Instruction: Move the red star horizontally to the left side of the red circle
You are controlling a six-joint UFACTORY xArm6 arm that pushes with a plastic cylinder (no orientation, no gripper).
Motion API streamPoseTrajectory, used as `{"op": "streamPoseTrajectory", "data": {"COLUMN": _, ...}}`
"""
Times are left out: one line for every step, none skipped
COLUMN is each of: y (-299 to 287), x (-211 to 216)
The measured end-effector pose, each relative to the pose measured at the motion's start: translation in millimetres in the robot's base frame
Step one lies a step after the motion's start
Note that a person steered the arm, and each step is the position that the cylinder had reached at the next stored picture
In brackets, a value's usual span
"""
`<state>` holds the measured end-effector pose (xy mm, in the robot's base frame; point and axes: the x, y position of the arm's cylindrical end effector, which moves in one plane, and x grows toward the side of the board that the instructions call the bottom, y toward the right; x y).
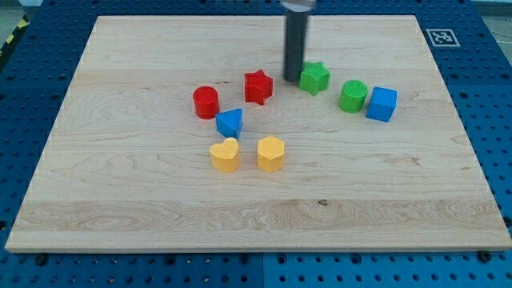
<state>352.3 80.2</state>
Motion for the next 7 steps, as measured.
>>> {"op": "streamPoseTrajectory", "data": {"y": 34.5, "x": 12.9}}
{"op": "streamPoseTrajectory", "data": {"y": 21.1, "x": 47.0}}
{"op": "streamPoseTrajectory", "data": {"y": -8.0, "x": 57.3}}
{"op": "streamPoseTrajectory", "data": {"y": -46.8, "x": 50.9}}
{"op": "streamPoseTrajectory", "data": {"y": -83.7, "x": 28.1}}
{"op": "streamPoseTrajectory", "data": {"y": -110.1, "x": -8.6}}
{"op": "streamPoseTrajectory", "data": {"y": -134.2, "x": -44.8}}
